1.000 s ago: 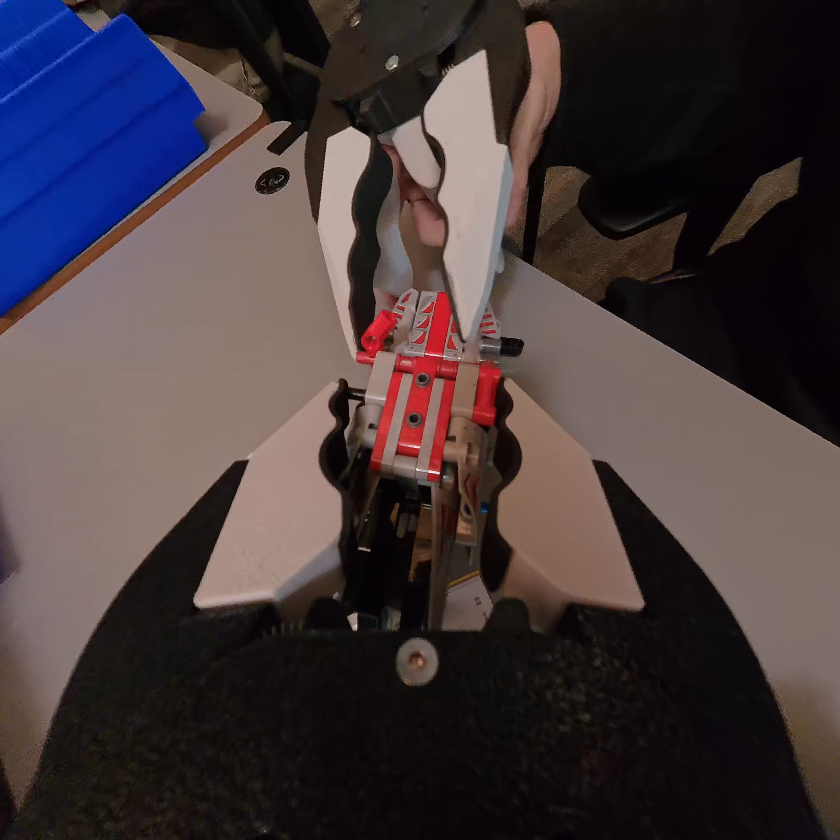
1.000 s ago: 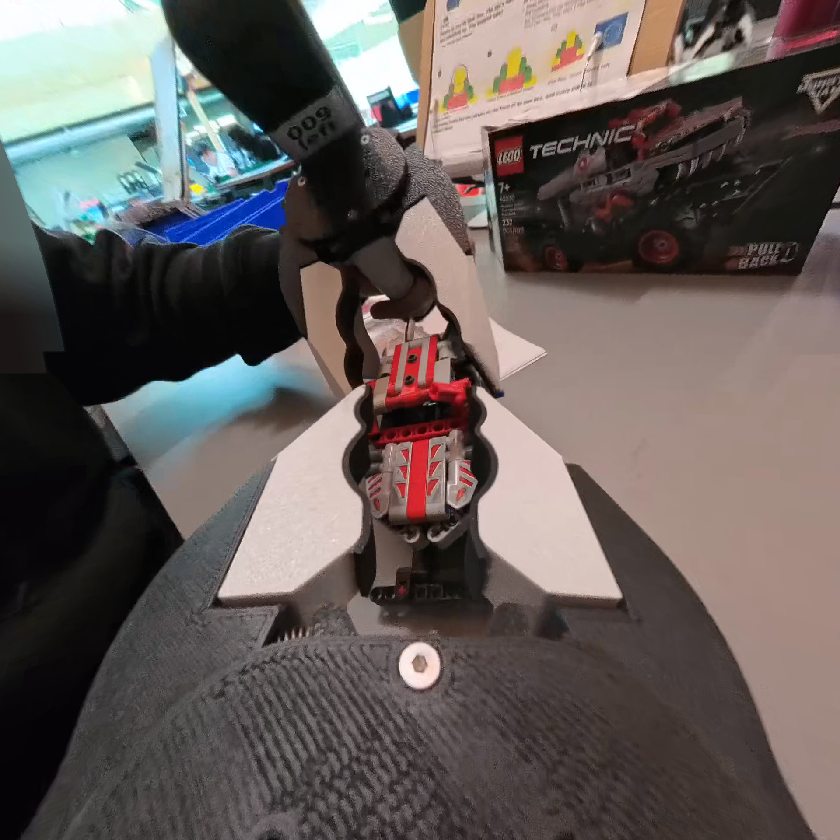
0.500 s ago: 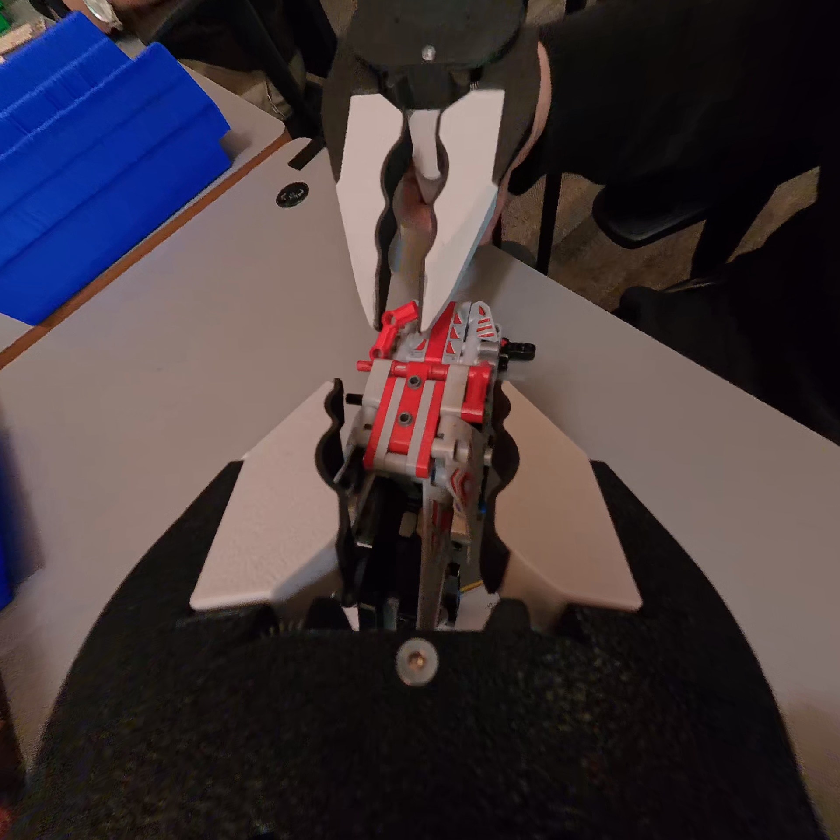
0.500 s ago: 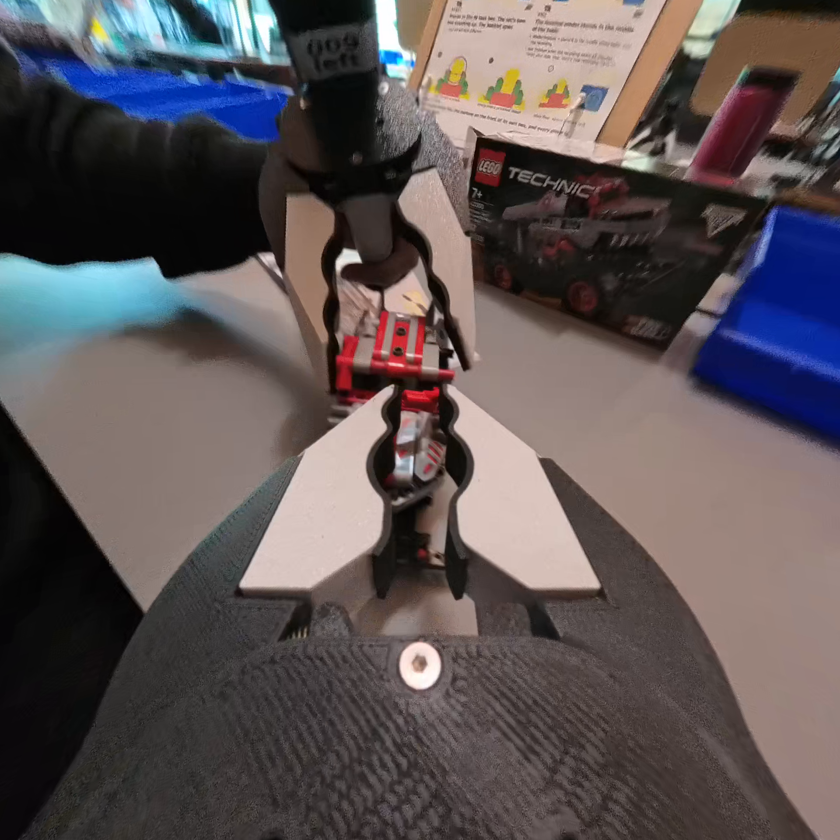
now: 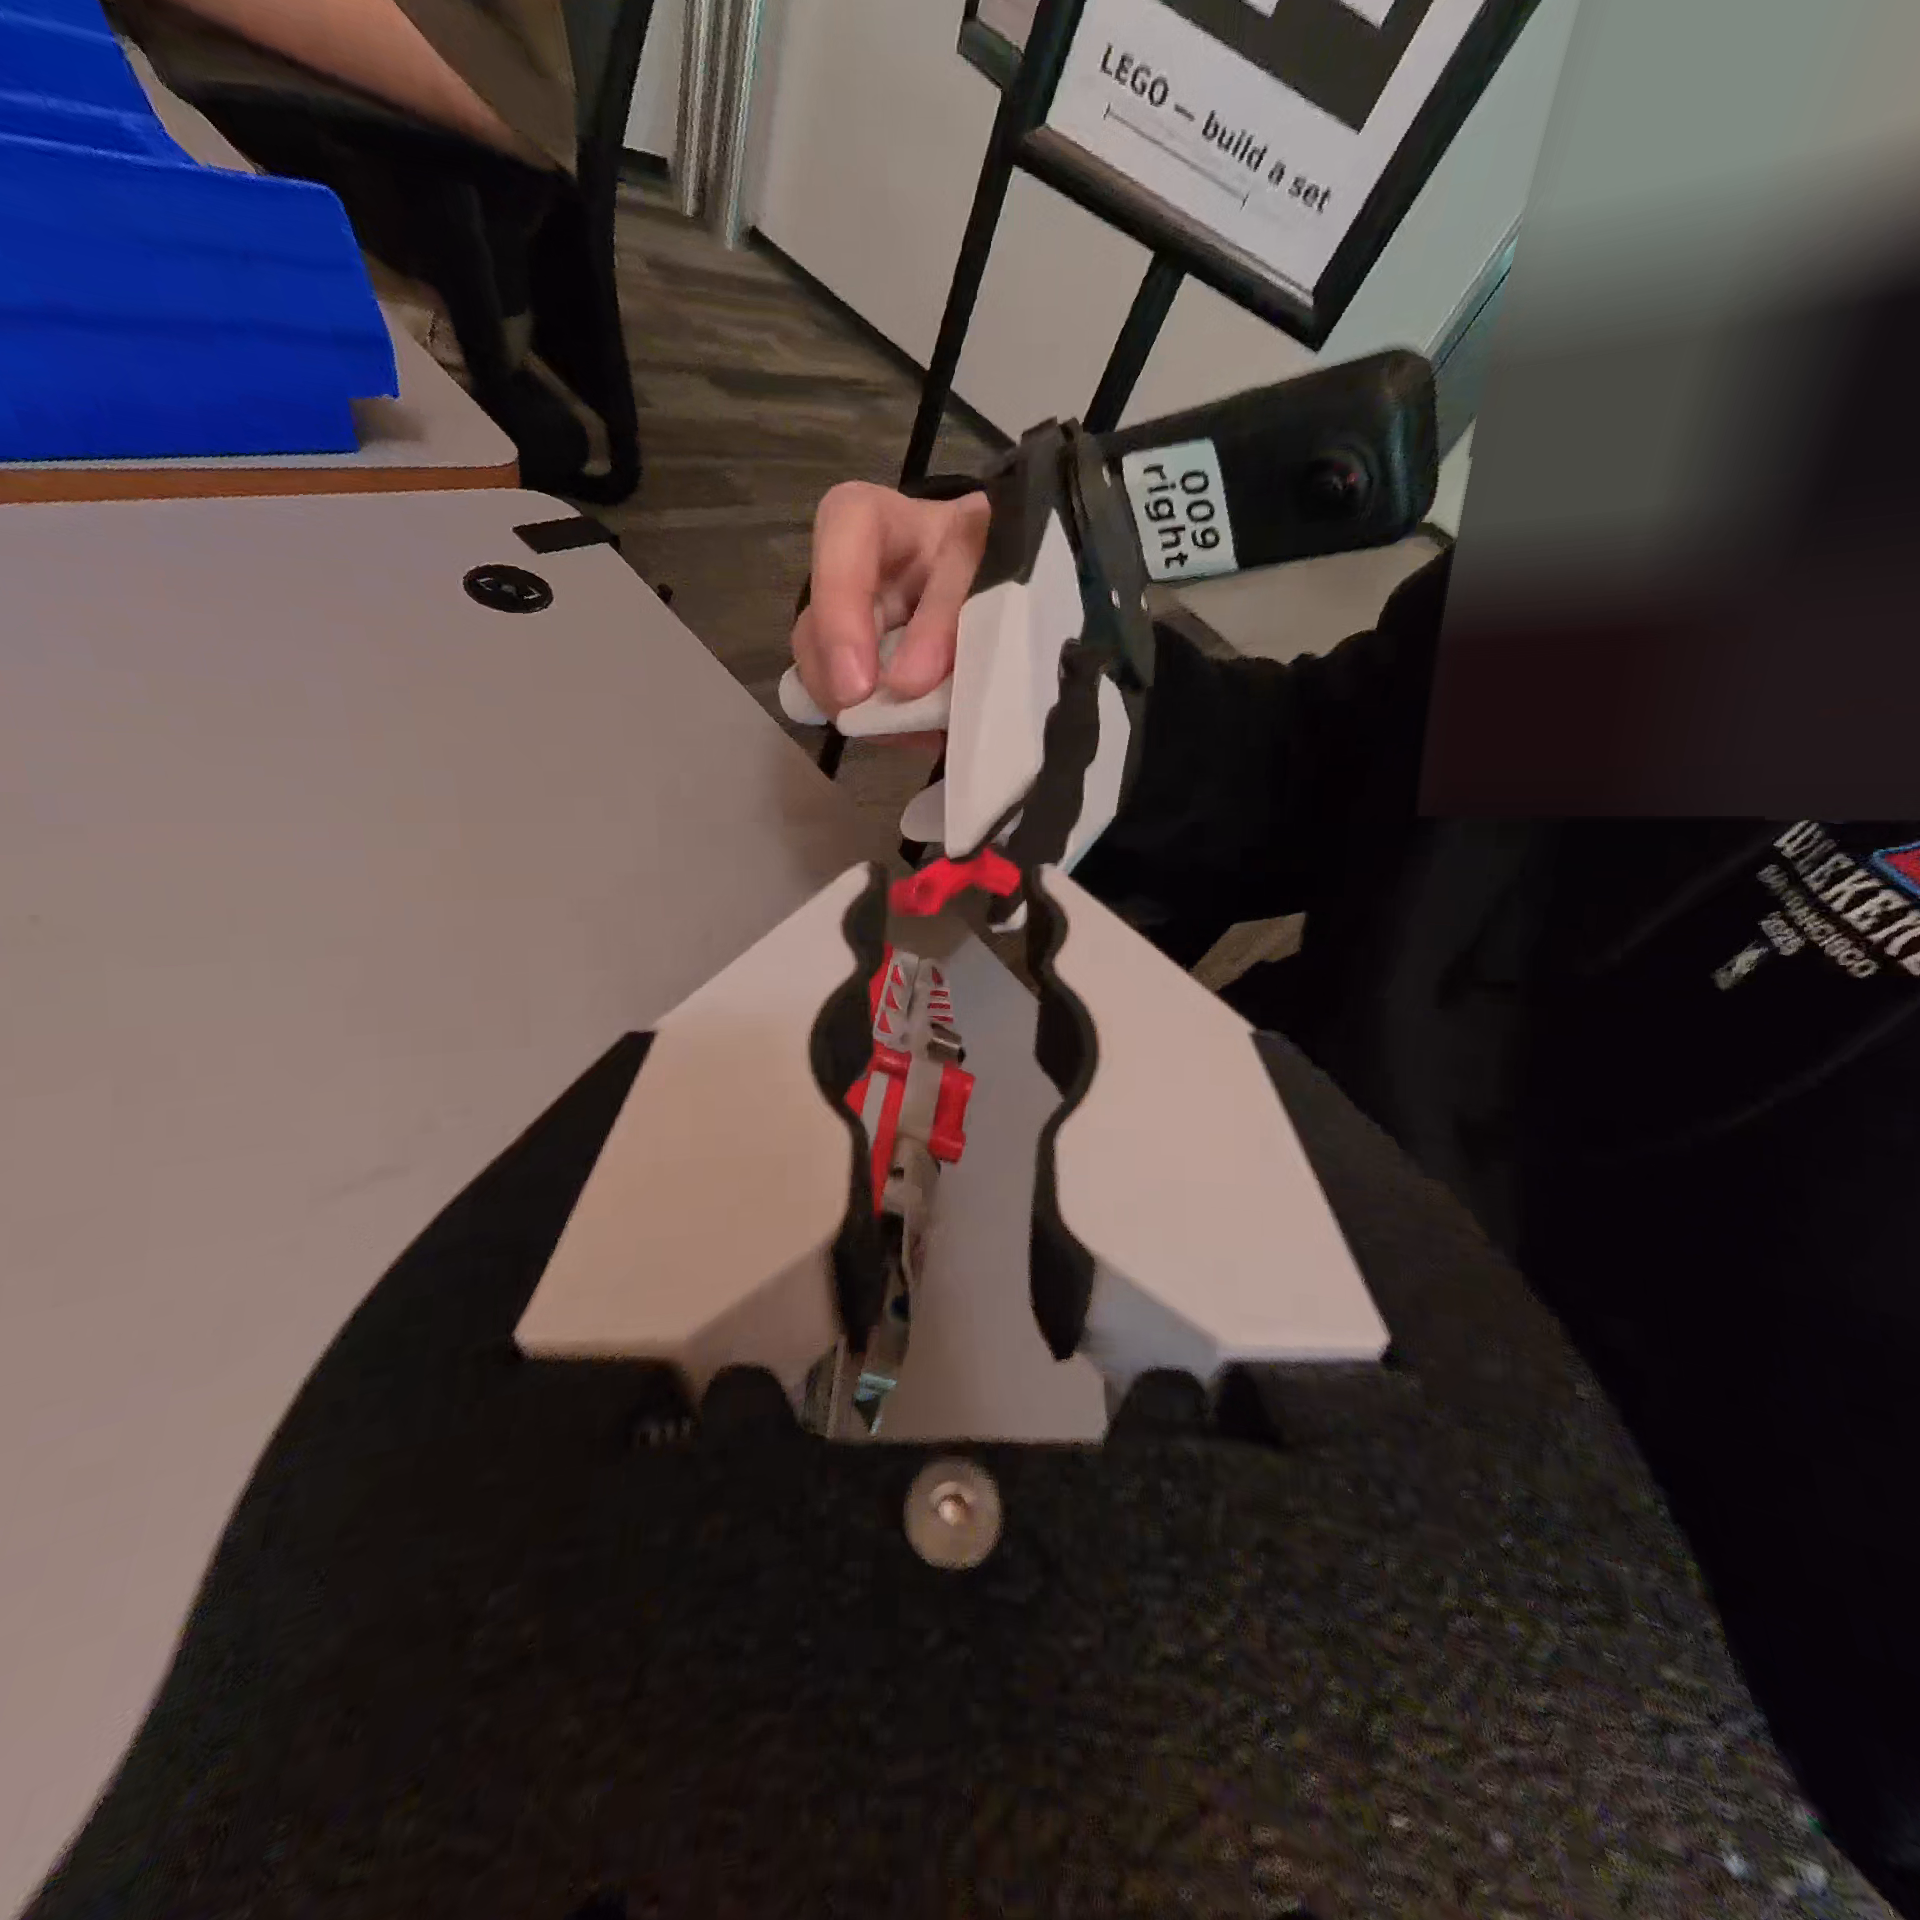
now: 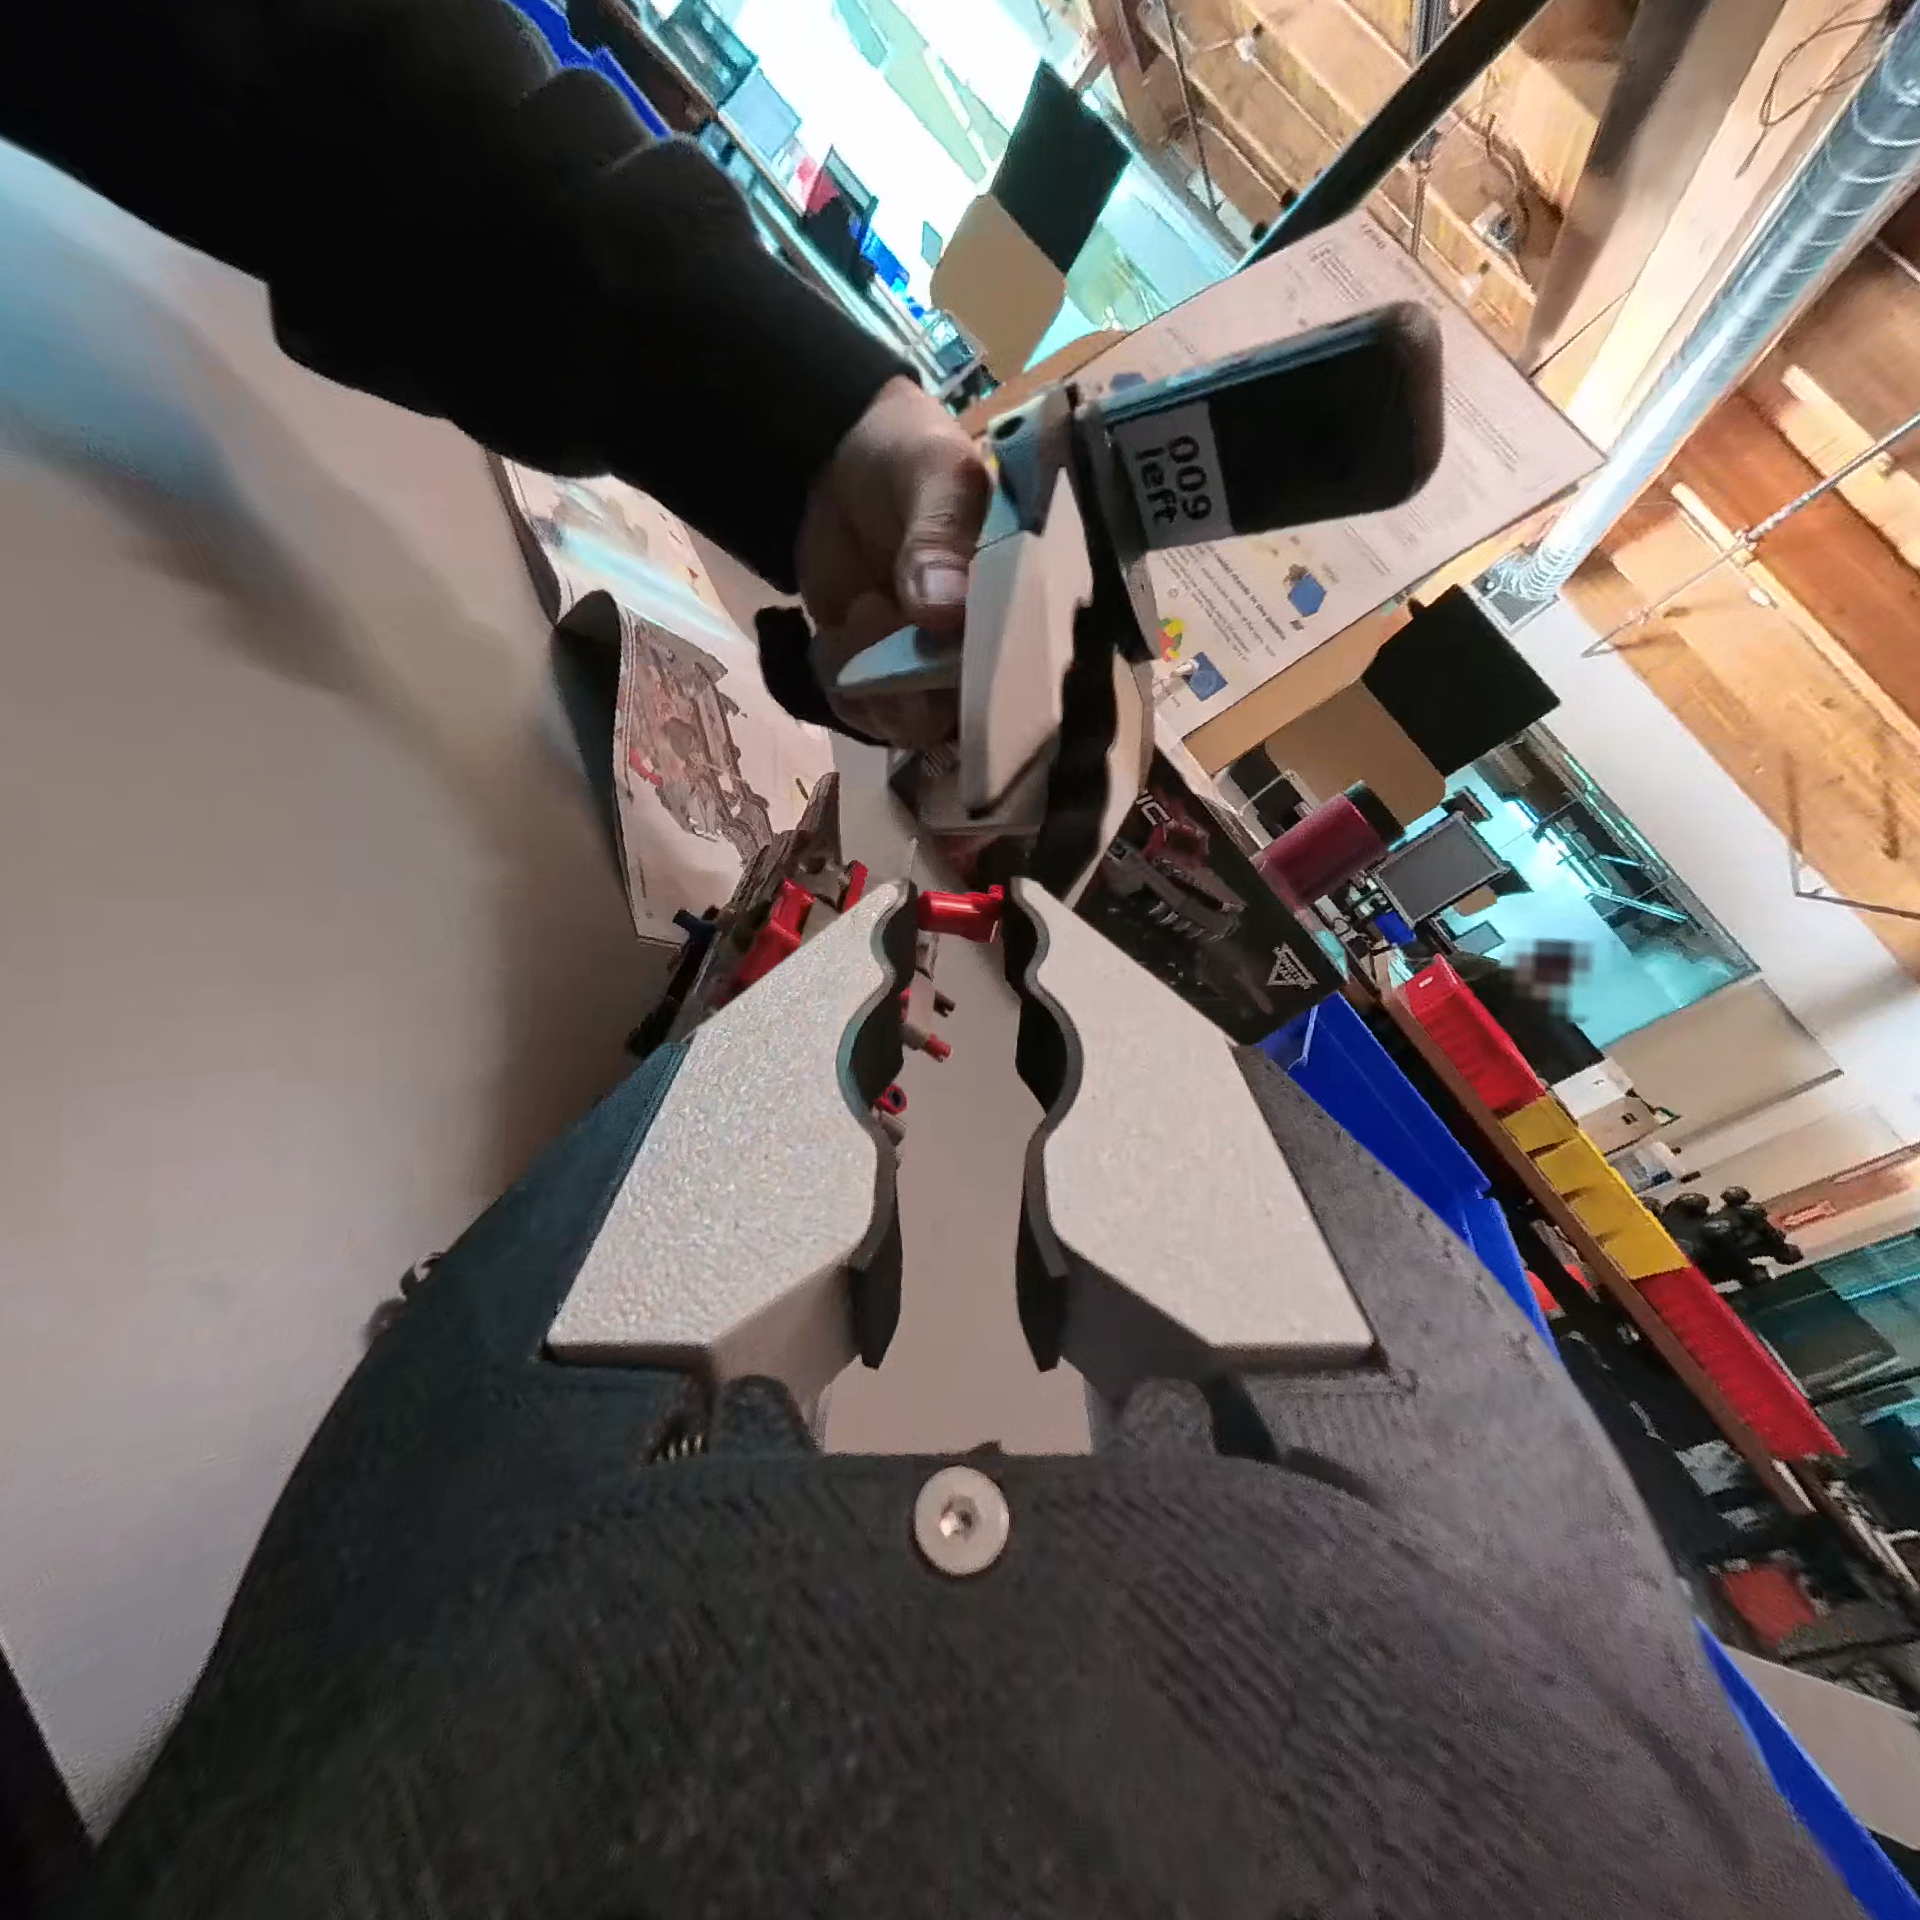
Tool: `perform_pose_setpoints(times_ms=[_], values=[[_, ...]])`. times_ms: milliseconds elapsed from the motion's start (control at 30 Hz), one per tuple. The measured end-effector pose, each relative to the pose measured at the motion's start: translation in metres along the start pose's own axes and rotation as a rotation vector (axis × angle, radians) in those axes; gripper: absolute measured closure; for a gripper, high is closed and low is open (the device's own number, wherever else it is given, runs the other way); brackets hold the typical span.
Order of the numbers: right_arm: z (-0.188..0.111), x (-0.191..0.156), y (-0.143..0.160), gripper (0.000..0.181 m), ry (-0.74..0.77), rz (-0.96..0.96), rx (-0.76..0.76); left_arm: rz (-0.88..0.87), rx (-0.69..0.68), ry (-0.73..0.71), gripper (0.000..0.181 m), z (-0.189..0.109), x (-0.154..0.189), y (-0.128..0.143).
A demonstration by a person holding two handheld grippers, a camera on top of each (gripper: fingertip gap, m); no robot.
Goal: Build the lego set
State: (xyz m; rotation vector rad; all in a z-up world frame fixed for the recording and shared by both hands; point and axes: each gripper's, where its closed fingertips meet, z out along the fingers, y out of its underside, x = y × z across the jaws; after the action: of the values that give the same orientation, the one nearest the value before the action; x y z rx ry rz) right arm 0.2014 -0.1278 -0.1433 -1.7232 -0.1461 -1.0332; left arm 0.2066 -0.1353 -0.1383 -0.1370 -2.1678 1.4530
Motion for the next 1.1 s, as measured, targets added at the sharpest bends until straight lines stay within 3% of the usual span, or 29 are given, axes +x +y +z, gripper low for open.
perform_pose_setpoints(times_ms=[100,200,400,533,667,733,833,967,1033,1100], values=[[0.001,-0.003,-0.006,0.166,-0.003,-0.005,0.027,-0.031,-0.019,0.002,0.169,0.001,-0.003,0.005],[0.002,-0.004,-0.013,0.166,-0.005,-0.028,0.047,-0.054,-0.046,-0.018,0.142,0.001,-0.007,0.009],[0.003,-0.004,-0.021,0.167,-0.007,-0.027,0.082,-0.075,-0.034,0.12,0.168,-0.001,0.011,0.008],[0.003,0.0,-0.014,0.166,0.011,0.031,0.07,-0.01,-0.017,0.073,0.174,-0.002,0.005,0.007],[0.004,0.01,0.005,0.165,0.011,0.283,0.026,0.143,-0.037,-0.111,0.175,-0.003,-0.018,0.007],[0.003,0.02,0.022,0.149,0.027,0.497,-0.022,0.267,-0.043,-0.189,0.175,-0.005,-0.023,0.005],[0.004,0.015,0.025,0.144,-0.091,0.806,0.017,0.336,-0.041,-0.232,0.176,-0.006,-0.025,0.002],[0.006,0.013,0.024,0.166,-0.136,0.912,0.05,0.388,-0.048,-0.247,0.175,-0.005,-0.027,0.002],[0.007,0.012,0.022,0.163,-0.148,0.92,0.052,0.403,-0.063,-0.275,0.175,-0.003,-0.031,0.005],[0.008,0.015,0.023,0.172,-0.133,0.922,0.047,0.421,-0.071,-0.276,0.176,-0.001,-0.031,0.006]])
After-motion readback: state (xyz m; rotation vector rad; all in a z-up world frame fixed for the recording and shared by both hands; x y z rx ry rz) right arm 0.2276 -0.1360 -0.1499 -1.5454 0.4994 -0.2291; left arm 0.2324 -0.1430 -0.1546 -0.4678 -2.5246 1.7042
